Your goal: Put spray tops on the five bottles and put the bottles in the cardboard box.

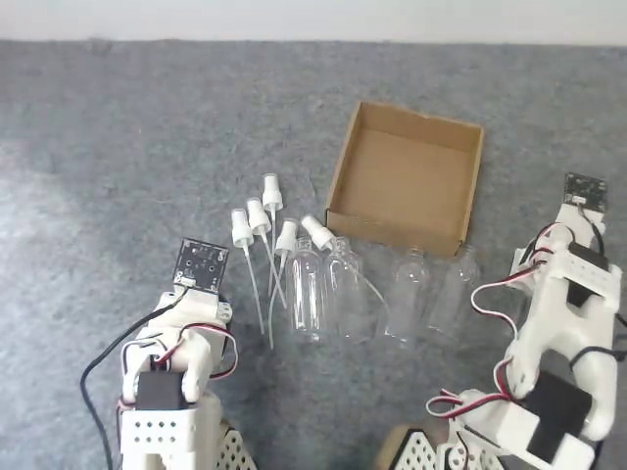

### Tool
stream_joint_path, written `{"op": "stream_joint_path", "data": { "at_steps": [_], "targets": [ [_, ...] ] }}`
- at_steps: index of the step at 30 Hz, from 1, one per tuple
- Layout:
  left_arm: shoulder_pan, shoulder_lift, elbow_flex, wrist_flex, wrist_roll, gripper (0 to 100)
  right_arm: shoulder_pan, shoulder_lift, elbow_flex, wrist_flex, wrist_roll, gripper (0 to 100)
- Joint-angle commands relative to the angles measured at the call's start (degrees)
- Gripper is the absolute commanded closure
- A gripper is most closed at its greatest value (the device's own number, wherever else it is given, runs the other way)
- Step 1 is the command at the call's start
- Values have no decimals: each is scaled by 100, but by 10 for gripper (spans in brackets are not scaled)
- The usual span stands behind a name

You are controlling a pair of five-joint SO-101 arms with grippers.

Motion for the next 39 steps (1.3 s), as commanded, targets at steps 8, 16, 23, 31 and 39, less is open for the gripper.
{"op": "stream_joint_path", "data": {
  "at_steps": [8, 16, 23, 31, 39],
  "targets": [
    [44, -35, -57, -70, -35, 978, 40, 84, -114, -145, 1688, 970],
    [-158, -26, -400, -35, -1415, 977, 488, 48, -290, -286, 3701, 992],
    [-299, 97, -1851, 290, -1591, 976, 1288, 101, -413, -681, 4554, 992],
    [105, 3253, -4400, 413, -519, 976, 1314, 101, -158, -708, 4607, 992],
    [633, 7288, -6686, 369, 1248, 904, 1323, 110, -141, -655, 4607, 979]
  ]
}}
